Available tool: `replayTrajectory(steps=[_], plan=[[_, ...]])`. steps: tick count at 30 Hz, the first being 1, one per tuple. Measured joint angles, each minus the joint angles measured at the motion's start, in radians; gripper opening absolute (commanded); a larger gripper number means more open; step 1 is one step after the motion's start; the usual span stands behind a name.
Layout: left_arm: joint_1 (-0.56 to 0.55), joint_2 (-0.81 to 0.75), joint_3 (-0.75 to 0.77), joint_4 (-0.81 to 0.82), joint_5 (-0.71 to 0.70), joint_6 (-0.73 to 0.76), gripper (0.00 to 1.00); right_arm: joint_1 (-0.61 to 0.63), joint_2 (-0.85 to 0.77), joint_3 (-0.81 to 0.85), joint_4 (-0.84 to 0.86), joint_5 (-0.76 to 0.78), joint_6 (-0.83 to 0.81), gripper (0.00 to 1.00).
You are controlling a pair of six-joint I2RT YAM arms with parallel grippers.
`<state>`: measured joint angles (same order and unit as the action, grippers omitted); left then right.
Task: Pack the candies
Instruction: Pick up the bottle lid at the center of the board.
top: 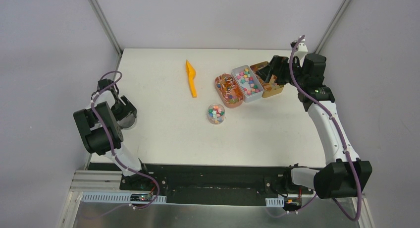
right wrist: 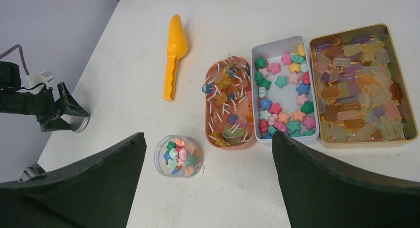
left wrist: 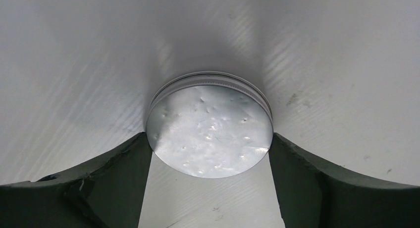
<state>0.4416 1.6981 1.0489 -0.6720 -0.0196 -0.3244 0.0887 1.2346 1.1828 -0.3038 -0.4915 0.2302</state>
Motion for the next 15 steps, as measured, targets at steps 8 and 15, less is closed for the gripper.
replayTrajectory(steps=[8,15], plan=[[-0.096,0.002,0.012,0.002,0.056,0.013,0.65,0.000,0.000,0.000,0.000,0.000,0.000,1.00],[-0.197,-0.003,0.034,-0.012,0.079,0.023,0.64,0.000,0.000,0.000,0.000,0.000,0.000,1.00]])
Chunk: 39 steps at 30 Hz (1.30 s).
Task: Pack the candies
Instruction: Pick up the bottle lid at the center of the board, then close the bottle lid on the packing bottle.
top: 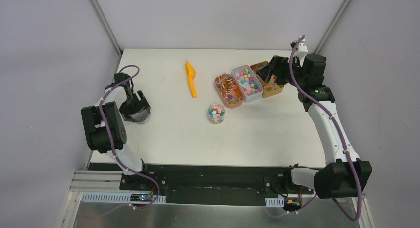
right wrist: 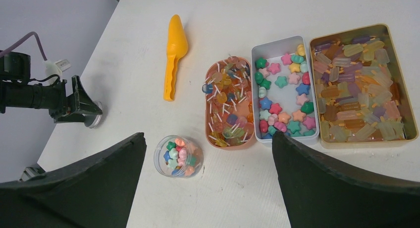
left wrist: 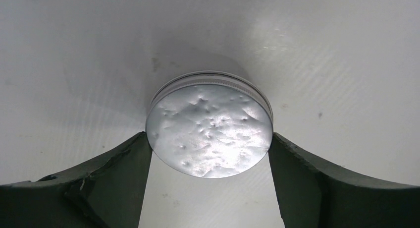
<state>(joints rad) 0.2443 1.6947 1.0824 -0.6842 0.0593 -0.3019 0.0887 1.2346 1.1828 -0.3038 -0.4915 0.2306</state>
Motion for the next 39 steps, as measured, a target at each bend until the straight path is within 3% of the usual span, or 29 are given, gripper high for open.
replayTrajectory(steps=[11,21,30,39], plan=[[-0.243,-0.039,0.180,-0.058,0.020,-0.003,0.63,0.000,0.000,0.000,0.000,0.001,0.000,1.00],[-0.553,-0.031,0.424,-0.140,-0.041,-0.014,0.63,0.000,0.000,0.000,0.000,0.003,0.000,1.00],[-0.802,0.111,0.639,-0.216,-0.112,-0.028,0.63,0.000,0.000,0.000,0.000,0.006,0.000,1.00],[-0.925,0.214,0.694,-0.290,-0.149,-0.045,0.65,0.000,0.000,0.000,-0.001,0.008,0.000,1.00]])
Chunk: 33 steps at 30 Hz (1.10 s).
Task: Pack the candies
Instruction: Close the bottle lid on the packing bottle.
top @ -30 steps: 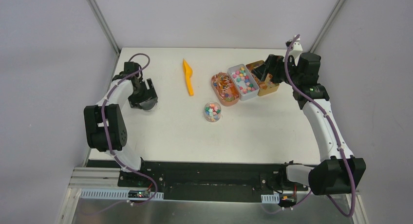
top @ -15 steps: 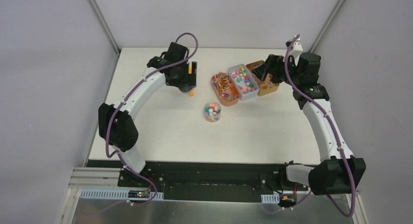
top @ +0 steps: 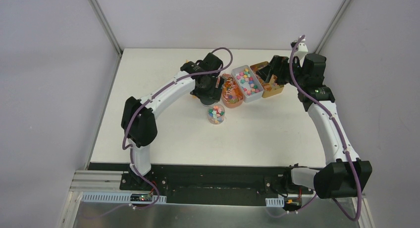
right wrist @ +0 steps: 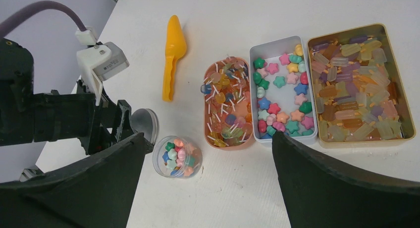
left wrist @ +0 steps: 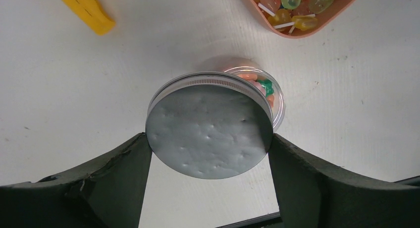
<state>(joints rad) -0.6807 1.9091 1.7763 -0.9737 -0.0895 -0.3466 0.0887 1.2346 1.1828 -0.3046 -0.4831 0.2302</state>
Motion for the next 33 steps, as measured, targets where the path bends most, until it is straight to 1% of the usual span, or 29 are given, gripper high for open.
replayTrajectory(steps=[10,19,26,33], plan=[[-0.077,0.091,0.066,-0.035,-0.035,-0.006,0.65,0.000,0.000,0.000,-0.002,0.005,-0.002,1.00],[-0.106,0.143,0.092,-0.058,-0.042,-0.006,0.66,0.000,0.000,0.000,-0.010,0.026,-0.012,1.00],[-0.117,0.171,0.092,-0.081,-0.067,-0.006,0.71,0.000,0.000,0.001,-0.017,0.039,-0.024,1.00],[-0.126,0.192,0.100,-0.084,-0.067,-0.006,0.78,0.000,0.000,0.001,-0.038,0.050,-0.031,1.00]])
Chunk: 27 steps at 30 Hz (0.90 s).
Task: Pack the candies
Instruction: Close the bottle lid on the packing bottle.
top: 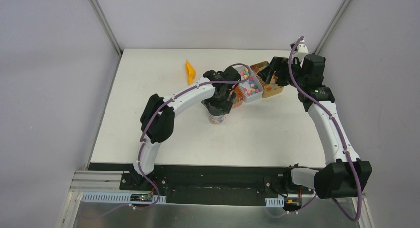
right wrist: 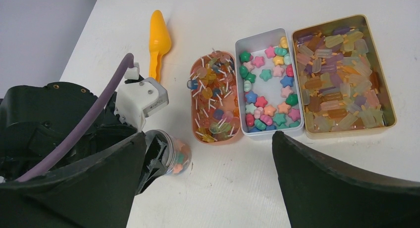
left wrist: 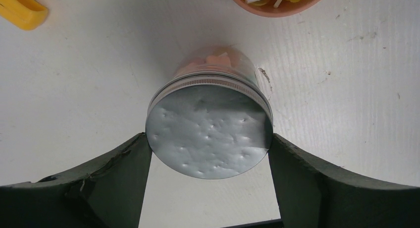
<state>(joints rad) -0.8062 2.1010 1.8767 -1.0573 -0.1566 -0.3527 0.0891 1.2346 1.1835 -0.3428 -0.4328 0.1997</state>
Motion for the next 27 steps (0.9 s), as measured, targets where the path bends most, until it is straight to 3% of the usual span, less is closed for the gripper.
replayTrajectory(steps=[7,9,19,27], plan=[[0.000,0.008,0.000,-0.002,0.001,0.000,0.88,0.000,0.000,0.000,-0.003,0.002,-0.001,1.00],[0.000,0.008,0.000,-0.002,0.002,0.000,0.99,0.000,0.000,0.000,-0.006,0.003,0.000,1.00],[0.000,-0.008,0.001,0.022,0.043,-0.001,0.99,0.000,0.000,0.002,-0.014,0.063,0.013,1.00],[0.028,-0.124,-0.036,0.077,0.112,-0.006,0.91,-0.003,0.006,0.002,0.002,0.078,0.123,1.00]])
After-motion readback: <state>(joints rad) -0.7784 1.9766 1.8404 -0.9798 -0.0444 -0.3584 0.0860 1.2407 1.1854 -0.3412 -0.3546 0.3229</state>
